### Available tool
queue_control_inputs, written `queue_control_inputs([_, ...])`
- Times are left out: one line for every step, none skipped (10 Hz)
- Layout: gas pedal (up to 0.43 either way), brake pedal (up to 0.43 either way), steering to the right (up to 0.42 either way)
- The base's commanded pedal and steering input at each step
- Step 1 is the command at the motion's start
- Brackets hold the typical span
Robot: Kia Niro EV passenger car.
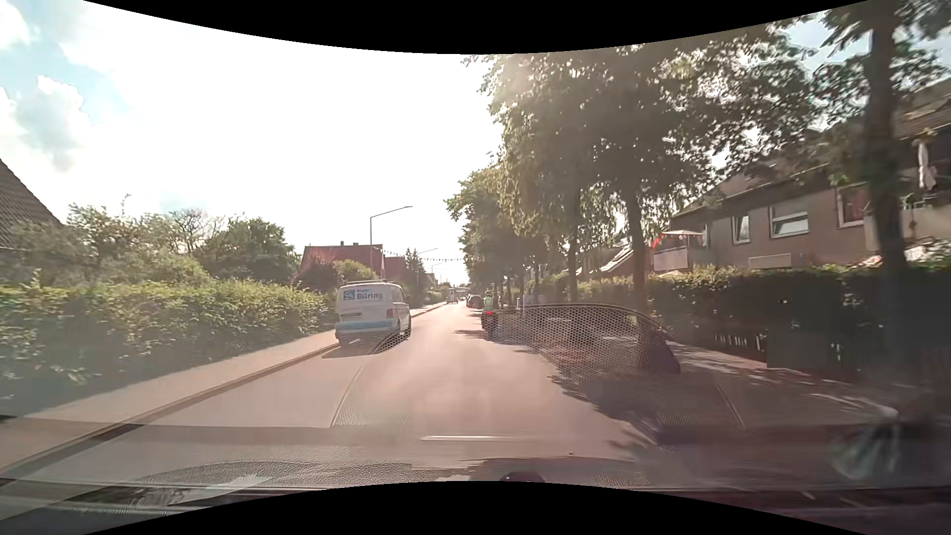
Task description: Follow the waypoints while adhering to traffic rules and regulations
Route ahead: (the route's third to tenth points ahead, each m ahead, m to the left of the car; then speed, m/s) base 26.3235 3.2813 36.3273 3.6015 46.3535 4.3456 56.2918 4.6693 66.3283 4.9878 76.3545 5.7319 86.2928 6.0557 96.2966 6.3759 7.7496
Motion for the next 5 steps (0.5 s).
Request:
queue_control_inputs([0.11,0.0,-0.011])
queue_control_inputs([0.11,0.0,-0.011])
queue_control_inputs([0.11,0.0,-0.011])
queue_control_inputs([0.11,0.0,-0.011])
queue_control_inputs([0.11,0.0,-0.011])
